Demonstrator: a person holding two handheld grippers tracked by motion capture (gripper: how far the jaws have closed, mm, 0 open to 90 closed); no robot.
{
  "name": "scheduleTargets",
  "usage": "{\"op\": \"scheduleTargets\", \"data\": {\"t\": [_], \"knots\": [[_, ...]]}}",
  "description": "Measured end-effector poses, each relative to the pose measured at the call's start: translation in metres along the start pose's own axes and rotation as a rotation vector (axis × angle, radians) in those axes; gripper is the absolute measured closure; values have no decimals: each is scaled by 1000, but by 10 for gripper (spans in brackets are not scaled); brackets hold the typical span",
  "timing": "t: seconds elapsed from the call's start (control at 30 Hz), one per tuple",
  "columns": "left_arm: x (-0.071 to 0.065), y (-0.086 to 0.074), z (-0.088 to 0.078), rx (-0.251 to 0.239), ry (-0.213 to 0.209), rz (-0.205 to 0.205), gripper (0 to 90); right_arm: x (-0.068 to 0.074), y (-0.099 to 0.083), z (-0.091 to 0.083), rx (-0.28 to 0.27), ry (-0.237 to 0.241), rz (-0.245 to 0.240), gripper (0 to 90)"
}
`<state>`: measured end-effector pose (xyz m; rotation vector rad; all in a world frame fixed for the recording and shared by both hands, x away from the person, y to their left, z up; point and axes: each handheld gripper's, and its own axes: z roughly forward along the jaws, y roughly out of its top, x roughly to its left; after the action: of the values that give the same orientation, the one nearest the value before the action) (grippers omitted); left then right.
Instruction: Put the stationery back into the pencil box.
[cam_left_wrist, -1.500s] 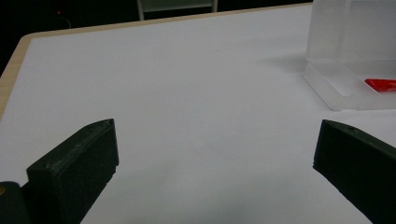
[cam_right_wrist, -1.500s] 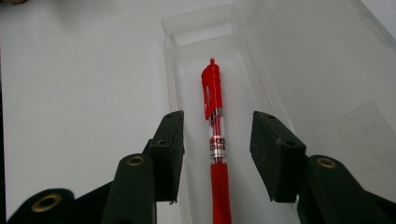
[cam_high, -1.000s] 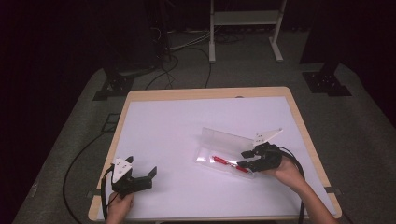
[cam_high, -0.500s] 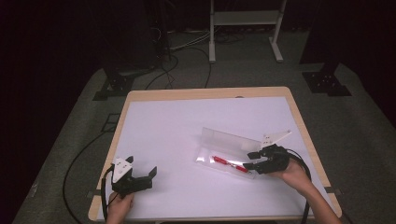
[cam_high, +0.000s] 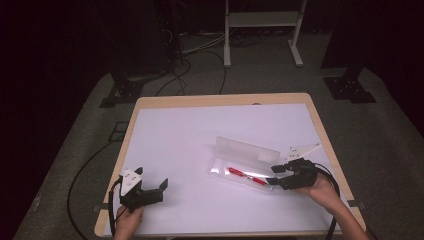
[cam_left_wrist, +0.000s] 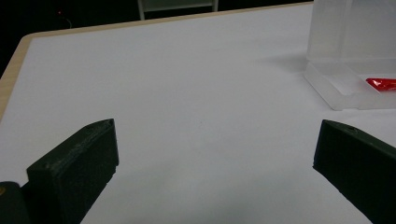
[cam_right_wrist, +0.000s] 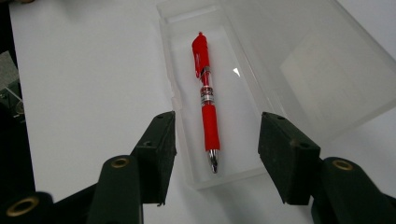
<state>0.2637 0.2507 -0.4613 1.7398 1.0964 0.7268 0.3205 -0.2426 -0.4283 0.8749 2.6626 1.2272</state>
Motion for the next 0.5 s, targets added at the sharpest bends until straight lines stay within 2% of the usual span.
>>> {"op": "scheduleTargets", "data": {"t": [0.5], "knots": [[-1,0,0,2,2,3,0,1,-18,-8,6,-7,13,411]]}}
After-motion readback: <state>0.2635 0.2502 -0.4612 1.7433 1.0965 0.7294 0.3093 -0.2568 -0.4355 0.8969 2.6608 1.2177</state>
